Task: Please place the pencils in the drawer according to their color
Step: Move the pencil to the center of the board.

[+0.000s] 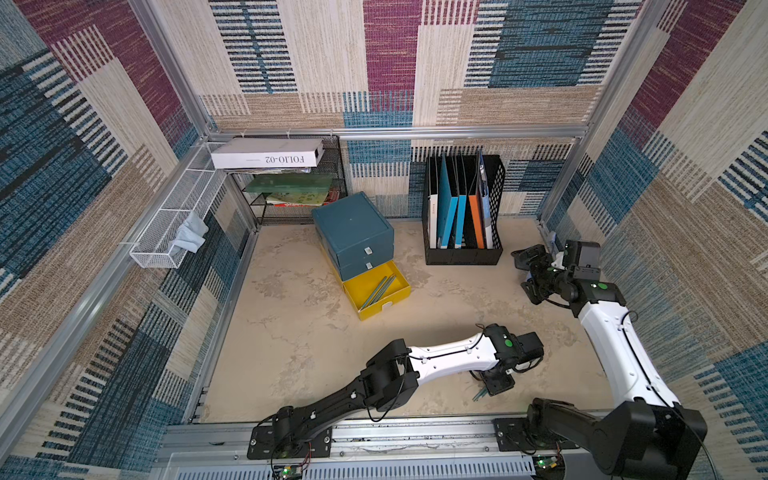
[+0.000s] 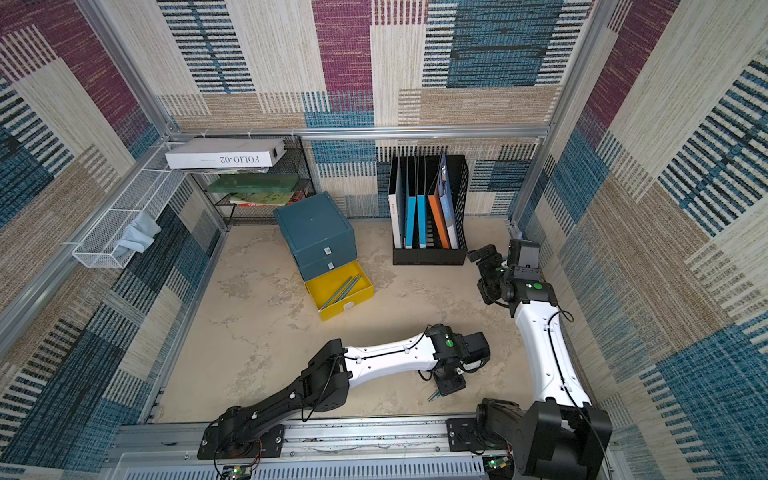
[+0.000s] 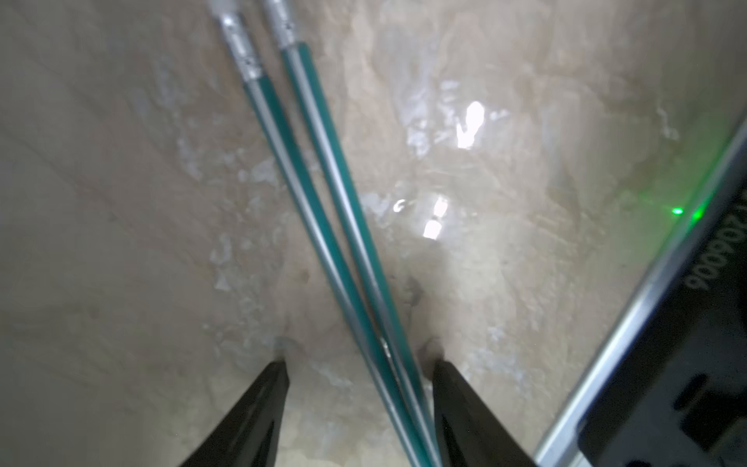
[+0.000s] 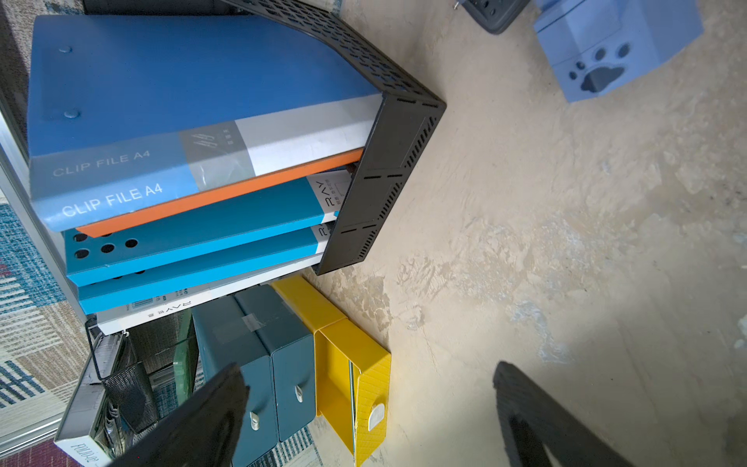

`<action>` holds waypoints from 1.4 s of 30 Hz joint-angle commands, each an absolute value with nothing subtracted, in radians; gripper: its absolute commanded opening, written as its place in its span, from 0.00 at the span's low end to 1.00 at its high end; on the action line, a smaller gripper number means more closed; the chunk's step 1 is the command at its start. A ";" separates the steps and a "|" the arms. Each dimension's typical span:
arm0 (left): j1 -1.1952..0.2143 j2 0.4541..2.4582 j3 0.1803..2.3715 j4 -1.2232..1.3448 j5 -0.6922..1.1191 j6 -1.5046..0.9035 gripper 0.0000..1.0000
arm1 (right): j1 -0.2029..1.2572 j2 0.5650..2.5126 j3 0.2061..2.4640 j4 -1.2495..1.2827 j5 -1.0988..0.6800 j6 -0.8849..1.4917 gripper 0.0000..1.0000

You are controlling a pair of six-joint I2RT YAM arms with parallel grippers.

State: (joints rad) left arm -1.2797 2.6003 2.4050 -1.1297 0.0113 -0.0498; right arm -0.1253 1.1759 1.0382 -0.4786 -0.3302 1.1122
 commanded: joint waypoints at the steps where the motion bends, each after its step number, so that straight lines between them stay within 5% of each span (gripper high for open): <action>1: -1.228 2.593 2.345 -1.195 -0.034 -0.091 0.59 | -0.125 1.173 1.046 -0.487 -0.329 1.107 0.99; 18: -1.009 2.361 1.946 -0.944 0.017 -0.073 0.48 | -0.125 1.138 0.994 -0.469 -0.354 1.112 0.99; 26: -1.009 2.272 1.953 -0.890 0.062 -0.033 0.51 | -0.125 1.109 0.954 -0.458 -0.365 1.113 0.99; 42: -1.016 2.407 2.064 -0.911 0.074 0.008 0.50 | -0.125 1.092 0.932 -0.459 -0.364 1.108 0.99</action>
